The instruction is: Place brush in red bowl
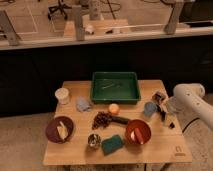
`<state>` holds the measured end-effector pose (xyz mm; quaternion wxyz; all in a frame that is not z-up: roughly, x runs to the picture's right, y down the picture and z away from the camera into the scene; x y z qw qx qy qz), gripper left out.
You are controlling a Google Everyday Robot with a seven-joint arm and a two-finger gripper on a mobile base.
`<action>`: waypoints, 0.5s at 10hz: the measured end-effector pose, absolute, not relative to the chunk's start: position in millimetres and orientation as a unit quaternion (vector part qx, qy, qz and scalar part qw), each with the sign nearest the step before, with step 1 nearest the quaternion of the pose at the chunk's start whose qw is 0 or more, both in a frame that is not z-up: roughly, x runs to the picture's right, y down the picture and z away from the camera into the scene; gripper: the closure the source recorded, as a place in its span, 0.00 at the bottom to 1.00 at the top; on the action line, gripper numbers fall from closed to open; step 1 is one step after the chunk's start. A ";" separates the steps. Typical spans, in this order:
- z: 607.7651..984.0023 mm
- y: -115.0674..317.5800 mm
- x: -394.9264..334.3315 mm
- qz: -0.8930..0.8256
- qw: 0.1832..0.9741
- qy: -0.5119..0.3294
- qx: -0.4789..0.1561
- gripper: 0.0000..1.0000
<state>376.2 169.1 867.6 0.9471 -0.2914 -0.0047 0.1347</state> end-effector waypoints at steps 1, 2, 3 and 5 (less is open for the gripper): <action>872.7 172.6 374.4 0.141 0.944 -0.008 -0.297 0.20; 878.6 174.6 373.0 0.151 0.942 -0.014 -0.300 0.20; 883.4 176.8 372.6 0.159 0.940 -0.018 -0.303 0.20; 888.9 178.5 370.7 0.167 0.937 -0.022 -0.305 0.23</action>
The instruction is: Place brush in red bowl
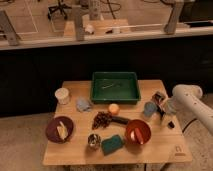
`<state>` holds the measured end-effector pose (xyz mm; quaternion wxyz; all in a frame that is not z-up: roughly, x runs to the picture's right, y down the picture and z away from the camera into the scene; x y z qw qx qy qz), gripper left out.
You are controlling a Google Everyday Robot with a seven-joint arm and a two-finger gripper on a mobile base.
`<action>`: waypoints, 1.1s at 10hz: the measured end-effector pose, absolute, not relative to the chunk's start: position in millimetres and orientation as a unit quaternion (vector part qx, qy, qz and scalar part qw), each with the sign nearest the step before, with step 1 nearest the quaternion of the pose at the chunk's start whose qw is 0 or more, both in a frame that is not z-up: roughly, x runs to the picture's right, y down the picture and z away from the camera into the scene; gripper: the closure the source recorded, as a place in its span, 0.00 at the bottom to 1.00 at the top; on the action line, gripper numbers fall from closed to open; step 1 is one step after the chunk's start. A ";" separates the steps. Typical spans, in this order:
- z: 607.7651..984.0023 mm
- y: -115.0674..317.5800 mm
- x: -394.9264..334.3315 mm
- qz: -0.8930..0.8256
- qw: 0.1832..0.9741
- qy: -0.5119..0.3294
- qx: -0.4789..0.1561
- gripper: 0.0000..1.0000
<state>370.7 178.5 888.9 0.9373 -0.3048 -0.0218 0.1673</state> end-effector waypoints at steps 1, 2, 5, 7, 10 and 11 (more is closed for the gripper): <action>891.6 177.7 368.5 0.168 0.937 -0.022 -0.304 0.33; 893.4 177.6 366.5 0.167 0.937 -0.023 -0.304 0.43; 895.3 176.7 362.5 0.162 0.938 -0.023 -0.304 0.72; 892.8 176.1 361.6 0.162 0.938 -0.024 -0.306 0.92; 892.3 174.2 360.0 0.162 0.936 -0.032 -0.312 1.00; 887.1 168.0 360.0 0.176 0.929 -0.055 -0.320 1.00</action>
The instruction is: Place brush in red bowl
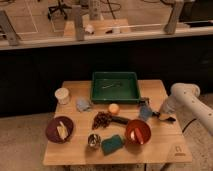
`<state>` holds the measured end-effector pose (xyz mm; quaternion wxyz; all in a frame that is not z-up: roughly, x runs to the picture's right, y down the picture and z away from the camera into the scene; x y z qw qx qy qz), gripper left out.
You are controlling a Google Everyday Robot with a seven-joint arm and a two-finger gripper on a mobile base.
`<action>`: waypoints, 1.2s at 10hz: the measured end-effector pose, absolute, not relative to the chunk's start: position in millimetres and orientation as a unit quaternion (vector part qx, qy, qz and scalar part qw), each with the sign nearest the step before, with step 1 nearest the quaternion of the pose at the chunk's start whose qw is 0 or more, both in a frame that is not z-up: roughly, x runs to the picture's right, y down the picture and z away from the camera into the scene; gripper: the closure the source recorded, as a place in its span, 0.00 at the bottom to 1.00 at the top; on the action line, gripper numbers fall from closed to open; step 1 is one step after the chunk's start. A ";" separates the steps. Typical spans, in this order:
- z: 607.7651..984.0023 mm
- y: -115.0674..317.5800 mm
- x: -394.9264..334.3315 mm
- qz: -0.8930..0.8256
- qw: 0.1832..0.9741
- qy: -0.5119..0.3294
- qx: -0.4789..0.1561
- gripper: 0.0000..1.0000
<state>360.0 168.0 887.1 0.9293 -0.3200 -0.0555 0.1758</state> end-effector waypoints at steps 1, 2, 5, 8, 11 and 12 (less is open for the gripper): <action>876.8 159.2 360.2 0.186 0.925 -0.074 -0.324 1.00; 866.0 150.7 360.1 0.192 0.922 -0.085 -0.326 1.00; 845.8 134.9 358.1 0.206 0.916 -0.108 -0.326 1.00; 834.2 128.8 360.0 0.224 0.911 -0.130 -0.322 1.00; 821.9 123.7 363.8 0.239 0.904 -0.158 -0.318 1.00; 816.3 121.9 364.7 0.240 0.903 -0.165 -0.317 1.00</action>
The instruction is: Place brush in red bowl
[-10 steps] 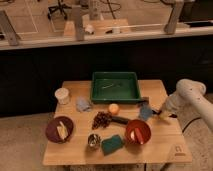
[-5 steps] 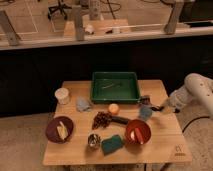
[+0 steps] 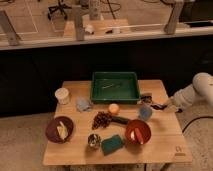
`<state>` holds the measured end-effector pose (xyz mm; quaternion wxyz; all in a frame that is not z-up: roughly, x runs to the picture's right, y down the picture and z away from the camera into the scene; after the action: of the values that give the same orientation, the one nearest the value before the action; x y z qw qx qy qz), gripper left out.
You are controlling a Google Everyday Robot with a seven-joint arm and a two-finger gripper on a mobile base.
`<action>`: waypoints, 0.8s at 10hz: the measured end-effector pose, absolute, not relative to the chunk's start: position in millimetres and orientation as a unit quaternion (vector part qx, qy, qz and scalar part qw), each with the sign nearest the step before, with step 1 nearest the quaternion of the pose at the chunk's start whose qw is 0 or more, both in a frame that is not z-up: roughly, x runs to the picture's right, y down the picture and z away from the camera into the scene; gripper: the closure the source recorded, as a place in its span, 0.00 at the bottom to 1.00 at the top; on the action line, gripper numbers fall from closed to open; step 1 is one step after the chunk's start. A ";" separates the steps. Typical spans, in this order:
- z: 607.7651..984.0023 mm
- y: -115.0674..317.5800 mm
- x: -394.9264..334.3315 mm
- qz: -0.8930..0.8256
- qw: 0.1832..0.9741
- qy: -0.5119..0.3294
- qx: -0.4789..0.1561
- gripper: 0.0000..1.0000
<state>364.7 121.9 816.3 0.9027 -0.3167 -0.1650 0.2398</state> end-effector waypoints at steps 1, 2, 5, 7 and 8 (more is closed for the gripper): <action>800.6 116.8 367.6 0.239 0.902 -0.177 -0.312 1.00; 789.1 115.6 369.7 0.238 0.902 -0.185 -0.310 1.00; 742.9 122.7 369.6 0.219 0.900 -0.213 -0.311 1.00; 700.4 136.0 357.9 0.187 0.898 -0.243 -0.314 1.00; 688.4 141.3 350.0 0.168 0.897 -0.252 -0.321 1.00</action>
<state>350.0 141.3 688.4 0.8972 -0.3214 -0.2521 0.1678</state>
